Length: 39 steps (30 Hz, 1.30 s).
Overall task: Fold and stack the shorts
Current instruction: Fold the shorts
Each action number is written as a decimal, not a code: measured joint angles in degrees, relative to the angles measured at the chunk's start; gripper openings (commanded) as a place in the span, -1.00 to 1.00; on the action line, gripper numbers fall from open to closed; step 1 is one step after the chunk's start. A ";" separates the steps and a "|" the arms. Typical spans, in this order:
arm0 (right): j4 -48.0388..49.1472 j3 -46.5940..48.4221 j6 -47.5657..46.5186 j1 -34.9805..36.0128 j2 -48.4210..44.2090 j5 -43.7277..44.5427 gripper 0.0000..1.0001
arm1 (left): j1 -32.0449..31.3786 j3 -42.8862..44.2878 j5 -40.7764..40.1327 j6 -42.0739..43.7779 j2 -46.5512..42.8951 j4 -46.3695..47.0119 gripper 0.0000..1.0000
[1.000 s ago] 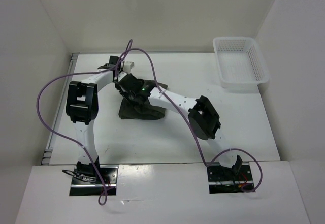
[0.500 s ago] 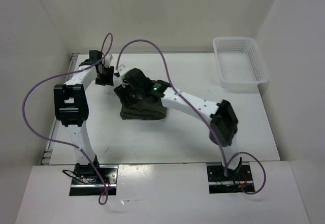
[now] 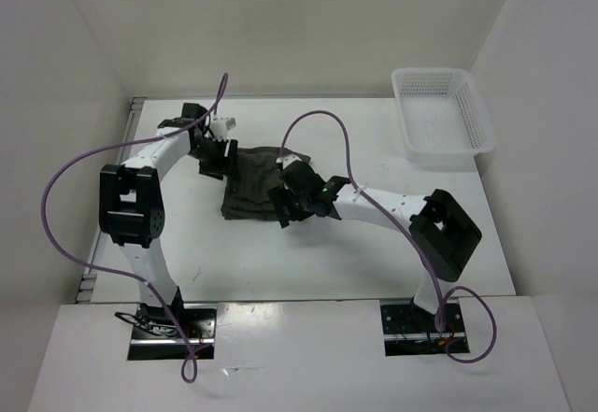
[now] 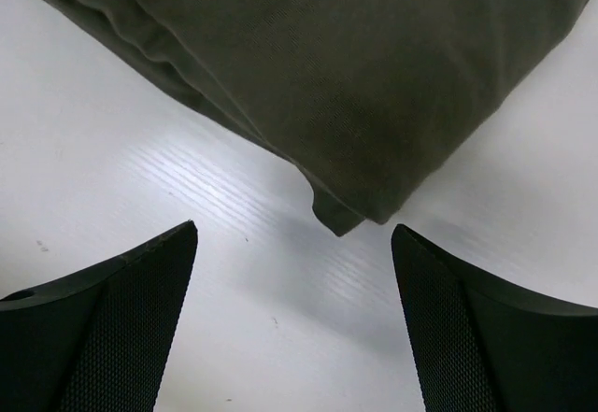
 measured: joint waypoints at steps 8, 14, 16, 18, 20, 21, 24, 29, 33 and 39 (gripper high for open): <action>3.69 -0.90 5.11 -0.87 4.96 1.38 0.68 | -1.14 -0.94 4.66 -0.09 3.08 -0.20 -0.06; 7.13 -3.78 8.68 -4.44 5.42 1.51 0.34 | -1.53 -0.94 6.95 -0.09 3.87 0.35 -0.61; 7.54 -4.20 9.25 -5.53 5.49 1.49 0.22 | -1.53 -0.94 7.74 -0.13 4.15 0.31 -0.91; 8.00 -4.85 9.77 -6.34 5.49 1.68 -0.12 | -1.53 -0.94 8.50 -0.07 4.24 0.33 -1.00; 8.76 -5.57 9.99 -6.49 5.49 1.88 -0.59 | -1.53 -0.94 8.87 -0.04 4.26 0.37 -1.00; 9.09 -5.81 9.86 -6.47 5.49 1.92 -0.73 | -1.53 -0.94 8.74 -0.07 4.26 0.37 -1.00; 10.54 -6.80 10.27 -6.45 5.40 2.03 -1.00 | -1.53 -0.94 7.78 -0.09 4.28 0.37 -1.00; 14.08 -10.19 11.43 -6.45 3.72 2.03 -1.00 | -1.60 -2.75 3.63 -0.22 4.28 1.09 -1.00; 14.58 -12.59 11.56 -6.12 1.40 0.15 -0.27 | -1.86 -6.12 2.51 -0.39 4.28 1.44 -0.85; 11.28 -14.14 7.48 -6.14 -3.15 -3.63 0.36 | -1.46 -7.04 1.70 -0.11 4.26 1.57 -0.24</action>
